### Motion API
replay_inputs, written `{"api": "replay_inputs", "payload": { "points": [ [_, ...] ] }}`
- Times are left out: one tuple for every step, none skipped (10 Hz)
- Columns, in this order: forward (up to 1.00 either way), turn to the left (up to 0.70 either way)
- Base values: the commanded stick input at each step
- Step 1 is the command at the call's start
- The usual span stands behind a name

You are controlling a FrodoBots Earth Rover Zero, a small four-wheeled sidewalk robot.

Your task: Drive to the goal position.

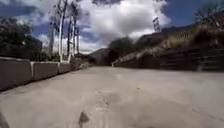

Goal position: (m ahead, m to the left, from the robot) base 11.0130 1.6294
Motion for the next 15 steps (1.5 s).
{"api": "replay_inputs", "payload": {
  "points": [
    [0.7,0.27],
    [0.7,0.27],
    [0.7,0.27],
    [0.7,0.14],
    [0.7,0.0],
    [0.7,0.0],
    [0.7,0.0],
    [0.7,0.0],
    [0.7,0.0],
    [0.7,0.0],
    [0.7,0.0],
    [0.7,0.0],
    [0.7,0.23],
    [0.7,0.09],
    [0.7,0.0]
  ]
}}
